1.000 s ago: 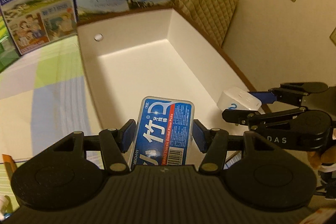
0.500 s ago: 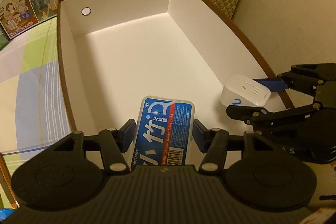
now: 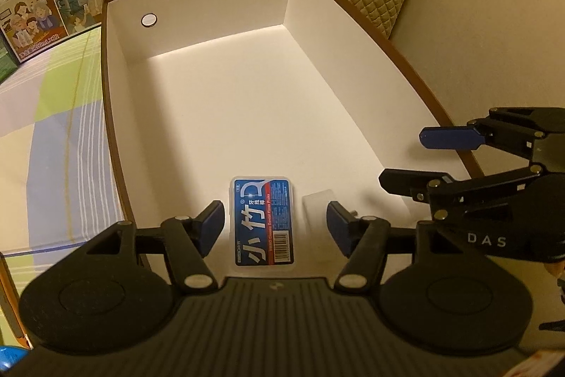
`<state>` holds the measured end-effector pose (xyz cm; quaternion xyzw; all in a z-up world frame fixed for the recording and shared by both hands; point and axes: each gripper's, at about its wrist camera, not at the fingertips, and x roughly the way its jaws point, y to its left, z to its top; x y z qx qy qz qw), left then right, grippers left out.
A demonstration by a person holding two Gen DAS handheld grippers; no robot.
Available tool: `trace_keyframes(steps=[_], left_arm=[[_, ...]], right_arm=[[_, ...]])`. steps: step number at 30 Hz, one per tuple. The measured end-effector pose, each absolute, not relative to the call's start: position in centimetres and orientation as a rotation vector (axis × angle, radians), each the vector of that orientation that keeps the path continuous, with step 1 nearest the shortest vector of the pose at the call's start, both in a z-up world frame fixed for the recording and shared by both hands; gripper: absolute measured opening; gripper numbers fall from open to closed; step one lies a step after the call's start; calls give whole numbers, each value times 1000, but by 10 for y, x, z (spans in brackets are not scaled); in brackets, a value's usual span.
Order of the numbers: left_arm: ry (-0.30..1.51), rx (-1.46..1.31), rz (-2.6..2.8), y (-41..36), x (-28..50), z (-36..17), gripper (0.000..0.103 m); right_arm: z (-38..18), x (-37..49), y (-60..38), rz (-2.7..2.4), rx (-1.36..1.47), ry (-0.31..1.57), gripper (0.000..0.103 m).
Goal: Organize rigid objects
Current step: 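Lower the floss box into the brown box with the left tool while the right tool carries the strip, then release the power strip into the brown box with the right tool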
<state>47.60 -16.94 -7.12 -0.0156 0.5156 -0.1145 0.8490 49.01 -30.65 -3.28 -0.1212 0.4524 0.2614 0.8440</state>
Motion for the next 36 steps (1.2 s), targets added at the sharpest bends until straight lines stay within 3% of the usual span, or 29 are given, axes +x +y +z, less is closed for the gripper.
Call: trace_keyframes(steps=[20,36], left_arm=[[1004,-54,-272,-161,445,-39,59],[877,-70,-217,-69,358,11,60]], right_arm=[[-18,476,-321,545,-156,915,53],[26,420,-328,415,50,824,53]])
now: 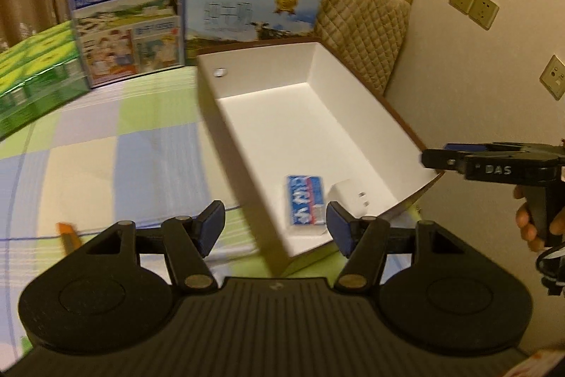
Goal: Organize rigid objects
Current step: 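Release the power strip into the brown box with the right tool, then move the left tool back to the table and grasp the blue-white medicine box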
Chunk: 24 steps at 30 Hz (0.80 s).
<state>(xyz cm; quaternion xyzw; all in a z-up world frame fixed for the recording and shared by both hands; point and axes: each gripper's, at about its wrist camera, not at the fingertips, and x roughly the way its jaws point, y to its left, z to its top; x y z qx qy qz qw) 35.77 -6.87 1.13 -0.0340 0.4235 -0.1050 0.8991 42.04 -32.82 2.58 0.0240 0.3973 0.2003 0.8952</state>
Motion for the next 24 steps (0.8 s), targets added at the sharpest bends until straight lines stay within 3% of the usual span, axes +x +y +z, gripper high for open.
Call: trace_keyframes(steps=[13,24], left_arm=[[872,-126,-108,45,276,17,59],[886,-125,-98,93,227,7,59]], right_arm=[[28,345,-274,431,121,837,53],[19,294,-216,501,110,870,53]])
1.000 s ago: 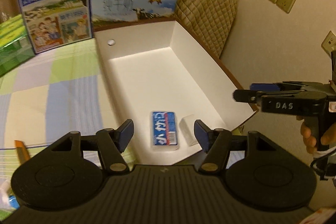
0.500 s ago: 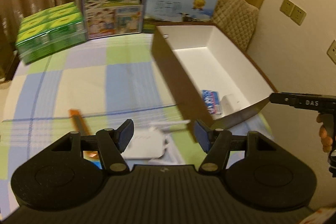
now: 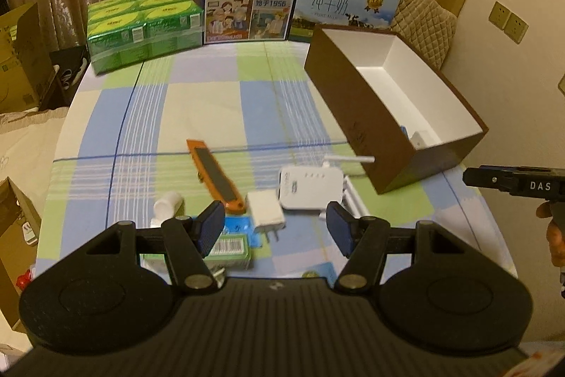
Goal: Organize rigid objects
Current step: 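Move the left tool back to the table and grasp the blue-white medicine box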
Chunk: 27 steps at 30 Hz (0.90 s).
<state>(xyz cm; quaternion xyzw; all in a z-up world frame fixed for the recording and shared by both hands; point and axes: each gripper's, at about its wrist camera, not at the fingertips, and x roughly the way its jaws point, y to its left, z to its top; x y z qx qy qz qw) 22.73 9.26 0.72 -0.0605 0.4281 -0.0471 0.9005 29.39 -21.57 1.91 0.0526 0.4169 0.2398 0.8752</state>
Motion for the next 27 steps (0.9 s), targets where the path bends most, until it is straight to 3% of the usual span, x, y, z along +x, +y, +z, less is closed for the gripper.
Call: trace_keyframes(steps=[15,27], left_arm=[[956,-104,-185,99,201,-41,59],[981,71,-371,68,212,-85,60]], right_arm=[[-20,252,-170,544,83,971,53],[-39,245,-194,452,118,1036,53]])
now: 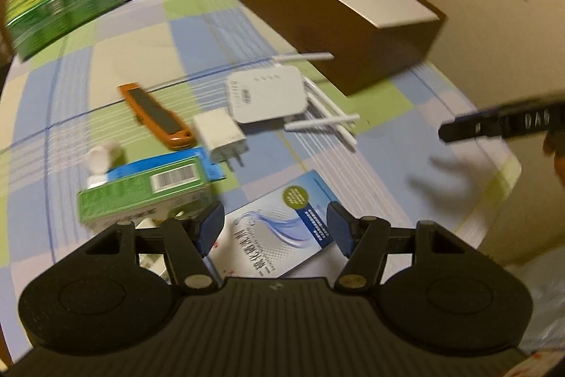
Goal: Organize rigid objects
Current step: 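Move the left tool back to the table and grasp the blue-white medicine box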
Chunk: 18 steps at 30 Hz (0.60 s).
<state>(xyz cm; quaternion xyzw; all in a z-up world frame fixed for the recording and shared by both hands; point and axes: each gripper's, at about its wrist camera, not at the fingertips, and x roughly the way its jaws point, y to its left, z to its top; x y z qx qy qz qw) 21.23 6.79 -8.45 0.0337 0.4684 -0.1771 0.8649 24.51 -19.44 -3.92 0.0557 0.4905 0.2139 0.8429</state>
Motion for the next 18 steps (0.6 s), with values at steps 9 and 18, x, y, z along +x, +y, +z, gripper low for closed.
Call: trace_keyframes(steps=[9,18], left_arm=[[978,275,-511,43,227,-105,60],[1001,452,-676,37,225,-116,65]], right_arm=[[-45,241,-225,354,162,1062,53],[-49,238,-242,301,203,1076,53]])
